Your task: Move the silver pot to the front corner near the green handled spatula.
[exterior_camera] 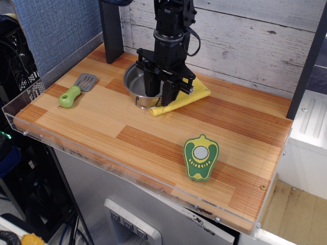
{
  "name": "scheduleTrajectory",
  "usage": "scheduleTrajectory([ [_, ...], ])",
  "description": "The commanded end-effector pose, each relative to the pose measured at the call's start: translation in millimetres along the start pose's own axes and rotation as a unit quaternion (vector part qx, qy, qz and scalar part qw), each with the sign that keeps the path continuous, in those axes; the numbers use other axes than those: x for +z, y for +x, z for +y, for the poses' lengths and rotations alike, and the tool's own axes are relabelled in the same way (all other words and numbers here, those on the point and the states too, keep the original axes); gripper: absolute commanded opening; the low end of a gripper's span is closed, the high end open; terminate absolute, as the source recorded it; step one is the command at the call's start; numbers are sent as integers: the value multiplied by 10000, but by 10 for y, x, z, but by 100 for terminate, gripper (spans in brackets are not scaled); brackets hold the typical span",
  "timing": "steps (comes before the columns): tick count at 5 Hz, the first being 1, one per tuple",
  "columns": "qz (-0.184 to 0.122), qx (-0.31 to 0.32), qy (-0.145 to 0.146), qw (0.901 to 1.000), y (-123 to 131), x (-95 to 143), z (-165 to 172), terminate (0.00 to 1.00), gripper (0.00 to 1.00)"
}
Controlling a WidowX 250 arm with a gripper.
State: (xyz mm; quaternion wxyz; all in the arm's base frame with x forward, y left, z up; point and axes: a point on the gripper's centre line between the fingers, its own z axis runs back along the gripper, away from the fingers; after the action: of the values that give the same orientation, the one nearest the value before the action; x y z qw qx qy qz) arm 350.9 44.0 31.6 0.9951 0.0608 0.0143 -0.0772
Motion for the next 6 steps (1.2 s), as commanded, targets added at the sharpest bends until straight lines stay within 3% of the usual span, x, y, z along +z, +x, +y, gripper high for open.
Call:
scheduleTrajectory([
  [1, -140, 67, 39, 9999, -22, 103, 39, 0, 0],
  [2, -185, 74, 1, 9998, -41, 158, 59, 0, 0],
  [4, -981, 388, -344, 9938, -367, 960, 437, 0, 0],
  [5, -1294, 693, -573, 9875, -711, 1321, 690, 0, 0],
  [6, -1117, 763, -817, 9874, -989, 1277, 824, 0, 0],
])
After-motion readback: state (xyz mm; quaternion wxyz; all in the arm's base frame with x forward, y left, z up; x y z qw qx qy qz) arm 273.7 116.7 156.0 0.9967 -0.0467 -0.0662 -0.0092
